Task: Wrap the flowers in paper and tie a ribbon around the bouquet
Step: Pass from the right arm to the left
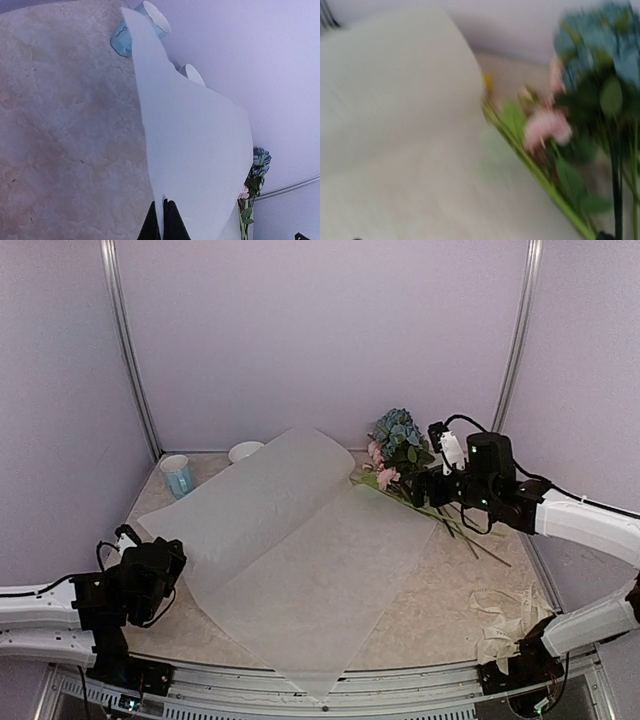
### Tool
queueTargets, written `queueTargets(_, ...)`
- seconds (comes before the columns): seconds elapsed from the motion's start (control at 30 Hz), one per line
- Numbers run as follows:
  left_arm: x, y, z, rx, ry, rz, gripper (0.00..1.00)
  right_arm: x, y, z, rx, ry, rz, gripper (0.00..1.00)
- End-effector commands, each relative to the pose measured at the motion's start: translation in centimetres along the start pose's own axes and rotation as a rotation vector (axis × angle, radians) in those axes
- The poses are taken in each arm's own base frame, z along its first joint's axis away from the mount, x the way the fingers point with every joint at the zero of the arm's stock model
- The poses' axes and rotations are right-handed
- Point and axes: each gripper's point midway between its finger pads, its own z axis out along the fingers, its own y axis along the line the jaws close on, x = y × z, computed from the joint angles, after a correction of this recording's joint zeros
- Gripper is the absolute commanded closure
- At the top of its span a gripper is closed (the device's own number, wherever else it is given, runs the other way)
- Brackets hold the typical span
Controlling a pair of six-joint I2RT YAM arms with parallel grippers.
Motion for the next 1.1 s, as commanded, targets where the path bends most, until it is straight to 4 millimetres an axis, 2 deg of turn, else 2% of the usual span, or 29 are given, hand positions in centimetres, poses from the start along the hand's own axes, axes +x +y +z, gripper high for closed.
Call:
queueTargets(0.0,-0.7,3.0,-0.6,-0.118,-0.079,-0.135,1.0,4.8,-2.6,1.2,0.131,0.162,0.018,0.0)
queueTargets(0.2,-0.2,5.2,-1.1,-0.224,-0.132,-0.15,1.0,8.0,-2.9,3.3,0.131,0.283,0.025,0.0)
queueTargets(0.37,0.9,6.7,-1.4,-0.283,-0.14,-0.153,1.0,11.8,-3.5,5.4,0.16,0.422,0.003,0.01)
queueTargets(0.5,1.0,8.0,-2.0,-0.322,-0.142,-0.161,1.0,14.3,-4.4,7.3,0.209,0.526,-0.035,0.02)
queueTargets(0.57,1.2,8.6,-2.4,-0.347,-0.123,-0.158,1.0,15.1,-4.7,8.0,0.219,0.554,-0.05,0.02)
queueTargets(0.73,3.1,8.5,-2.7,-0.341,-0.013,-0.14,1.0,16.4,-3.1,9.9,0.124,0.596,-0.043,0.05)
queueTargets(0.83,2.0,8.6,-2.8,-0.323,-0.061,-0.108,1.0,17.4,-3.0,10.5,0.113,0.632,-0.048,0.07)
queueTargets(0.93,0.9,8.5,-2.9,-0.324,-0.097,-0.085,1.0,17.1,-3.2,10.3,0.12,0.633,-0.072,0.07)
queueTargets(1.07,0.3,7.9,-2.2,-0.318,-0.101,0.01,1.0,13.1,-4.7,10.0,0.125,0.541,-0.07,0.1)
